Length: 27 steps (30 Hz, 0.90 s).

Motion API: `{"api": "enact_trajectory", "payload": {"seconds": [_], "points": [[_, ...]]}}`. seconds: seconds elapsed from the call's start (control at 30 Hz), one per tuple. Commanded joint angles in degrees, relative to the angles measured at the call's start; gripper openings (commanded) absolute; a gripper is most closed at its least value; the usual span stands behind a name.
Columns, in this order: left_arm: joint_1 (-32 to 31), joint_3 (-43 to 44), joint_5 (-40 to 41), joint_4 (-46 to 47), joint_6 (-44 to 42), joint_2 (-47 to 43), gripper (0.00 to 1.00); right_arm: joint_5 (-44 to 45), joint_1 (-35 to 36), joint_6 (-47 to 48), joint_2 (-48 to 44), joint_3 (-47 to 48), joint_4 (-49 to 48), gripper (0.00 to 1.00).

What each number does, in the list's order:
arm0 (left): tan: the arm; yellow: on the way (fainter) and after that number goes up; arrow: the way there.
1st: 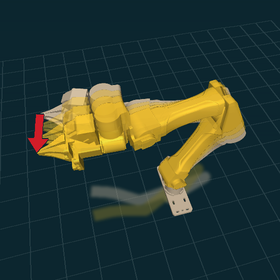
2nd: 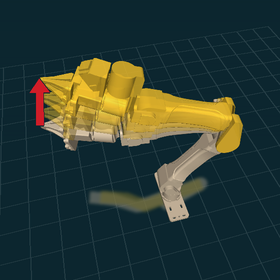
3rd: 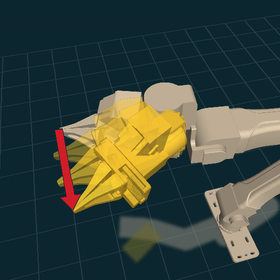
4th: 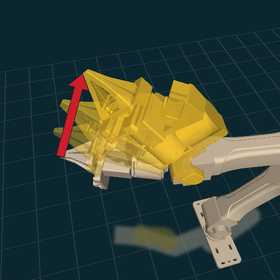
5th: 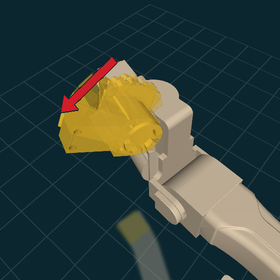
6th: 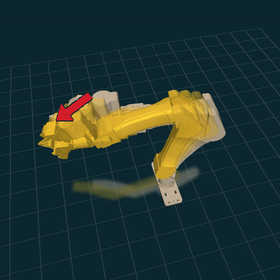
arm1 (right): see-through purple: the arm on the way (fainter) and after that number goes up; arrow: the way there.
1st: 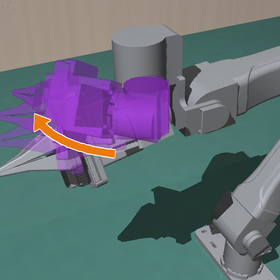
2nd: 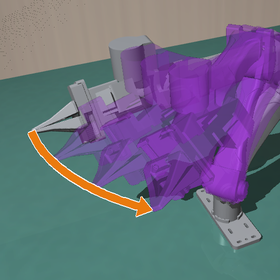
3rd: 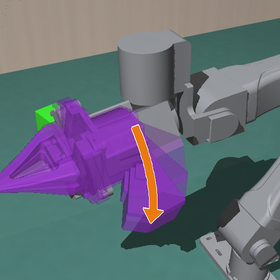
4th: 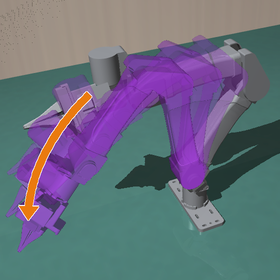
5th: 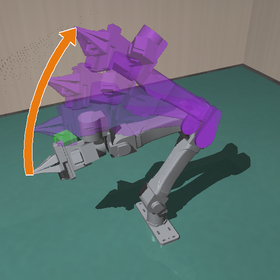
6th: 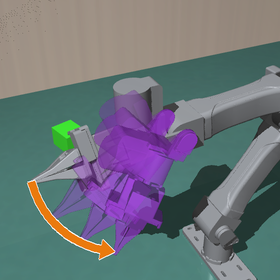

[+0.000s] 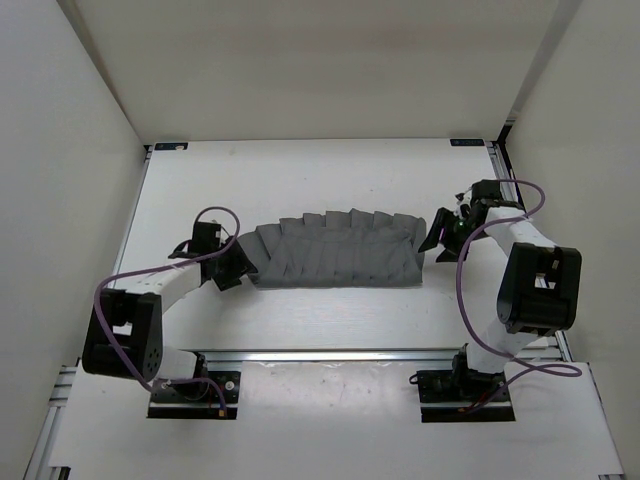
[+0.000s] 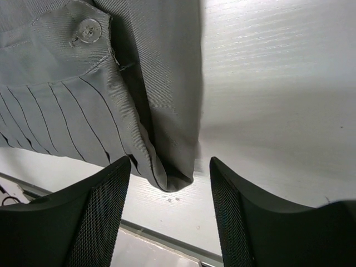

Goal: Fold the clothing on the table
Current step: Fold the skirt

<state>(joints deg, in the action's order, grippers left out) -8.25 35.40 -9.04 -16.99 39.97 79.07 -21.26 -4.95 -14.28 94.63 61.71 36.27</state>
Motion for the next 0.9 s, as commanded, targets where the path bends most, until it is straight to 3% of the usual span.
{"api": "enact_trajectory", "payload": {"seconds": [0.0,0.17,0.77,0.83,0.87], "points": [[-2.2,-0.77,0.07,4.77,0.9,0.83,0.68,0.34,-1.29,2.85,-1.55,2.45,2.05,0.64],[-0.45,-4.2,-6.69,15.05,6.87,3.01,0.69,-0.1,-2.43,3.39,-1.11,2.36,2.93,0.64],[-7.04,7.84,-13.19,18.39,3.8,17.08,0.68,-3.09,-1.82,2.24,3.45,1.83,1.08,0.64],[-7.83,7.84,-14.77,19.71,4.15,18.05,0.62,-2.91,-1.64,1.54,3.63,1.74,0.82,0.64],[-8.27,7.76,-15.48,20.07,4.5,18.14,0.47,-2.91,-1.73,1.37,3.98,1.83,0.56,0.64]]}}
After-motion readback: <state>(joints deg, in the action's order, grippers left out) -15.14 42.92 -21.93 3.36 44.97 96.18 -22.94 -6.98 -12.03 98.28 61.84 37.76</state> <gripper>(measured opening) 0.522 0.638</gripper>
